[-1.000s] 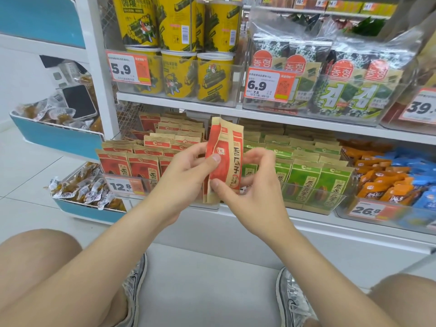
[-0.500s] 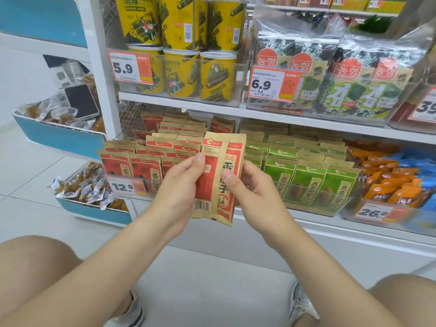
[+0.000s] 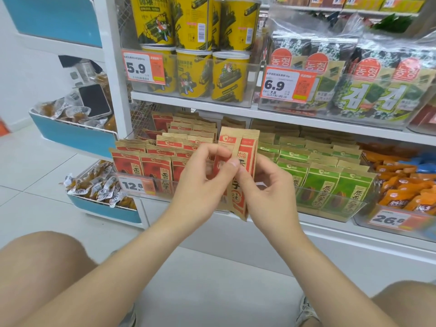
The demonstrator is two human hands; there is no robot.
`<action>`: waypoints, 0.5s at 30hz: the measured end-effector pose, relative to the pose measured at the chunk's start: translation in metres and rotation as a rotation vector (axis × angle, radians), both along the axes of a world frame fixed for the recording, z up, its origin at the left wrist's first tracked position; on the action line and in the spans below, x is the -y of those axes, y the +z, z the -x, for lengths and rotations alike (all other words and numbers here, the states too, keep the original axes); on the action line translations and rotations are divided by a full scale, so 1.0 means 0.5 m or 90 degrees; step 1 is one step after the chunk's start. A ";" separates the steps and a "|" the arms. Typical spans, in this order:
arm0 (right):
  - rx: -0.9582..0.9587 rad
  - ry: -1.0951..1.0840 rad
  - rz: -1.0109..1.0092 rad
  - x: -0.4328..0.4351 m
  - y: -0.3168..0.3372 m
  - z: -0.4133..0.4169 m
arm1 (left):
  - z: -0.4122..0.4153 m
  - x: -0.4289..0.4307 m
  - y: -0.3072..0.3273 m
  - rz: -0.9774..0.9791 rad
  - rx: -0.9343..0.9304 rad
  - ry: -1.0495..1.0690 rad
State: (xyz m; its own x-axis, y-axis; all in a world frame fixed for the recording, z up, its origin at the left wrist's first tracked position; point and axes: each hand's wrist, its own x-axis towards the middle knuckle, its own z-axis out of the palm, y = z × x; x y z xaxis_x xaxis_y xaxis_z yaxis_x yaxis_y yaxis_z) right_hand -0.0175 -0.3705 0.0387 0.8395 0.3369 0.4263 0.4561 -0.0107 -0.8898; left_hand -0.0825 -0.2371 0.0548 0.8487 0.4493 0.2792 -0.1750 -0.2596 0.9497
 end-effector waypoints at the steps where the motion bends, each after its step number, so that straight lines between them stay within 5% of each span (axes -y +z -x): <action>1: 0.031 0.000 0.013 -0.001 0.001 0.003 | 0.002 0.002 -0.003 0.027 -0.007 -0.003; 9: -0.041 0.052 0.001 0.009 0.011 0.006 | 0.004 -0.013 -0.001 0.024 -0.002 0.049; 15: 0.127 -0.029 0.078 0.020 0.014 0.002 | 0.008 0.001 -0.008 -0.164 0.005 0.061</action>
